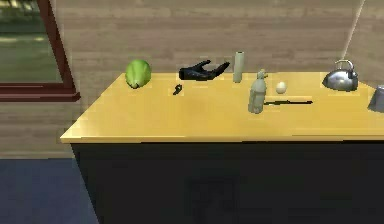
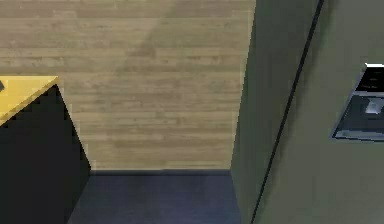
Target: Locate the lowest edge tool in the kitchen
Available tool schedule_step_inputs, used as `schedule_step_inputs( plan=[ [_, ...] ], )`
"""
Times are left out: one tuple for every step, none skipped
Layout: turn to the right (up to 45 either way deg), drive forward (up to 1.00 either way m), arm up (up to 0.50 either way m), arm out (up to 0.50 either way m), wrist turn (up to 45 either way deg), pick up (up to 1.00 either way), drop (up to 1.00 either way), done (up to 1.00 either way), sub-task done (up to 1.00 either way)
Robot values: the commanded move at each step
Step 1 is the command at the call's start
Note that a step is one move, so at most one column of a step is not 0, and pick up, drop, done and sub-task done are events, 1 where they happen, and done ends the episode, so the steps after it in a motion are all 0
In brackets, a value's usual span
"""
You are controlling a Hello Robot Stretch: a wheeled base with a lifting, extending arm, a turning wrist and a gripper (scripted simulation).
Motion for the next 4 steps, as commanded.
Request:
schedule_step_inputs(
  plan=[
    [0.0, 0.2, 0.0, 0.0, 0.0, 0.0, 0.0, 0.0, 0.0],
    [-45.0, 0.0, 0.0, 0.0, 0.0, 0.0, 0.0, 0.0, 0.0],
    [-45.0, 0.0, 0.0, 0.0, 0.0, 0.0, 0.0, 0.0, 0.0],
    [-3.0, 0.0, 0.0, 0.0, 0.0, 0.0, 0.0, 0.0, 0.0]
  ],
)
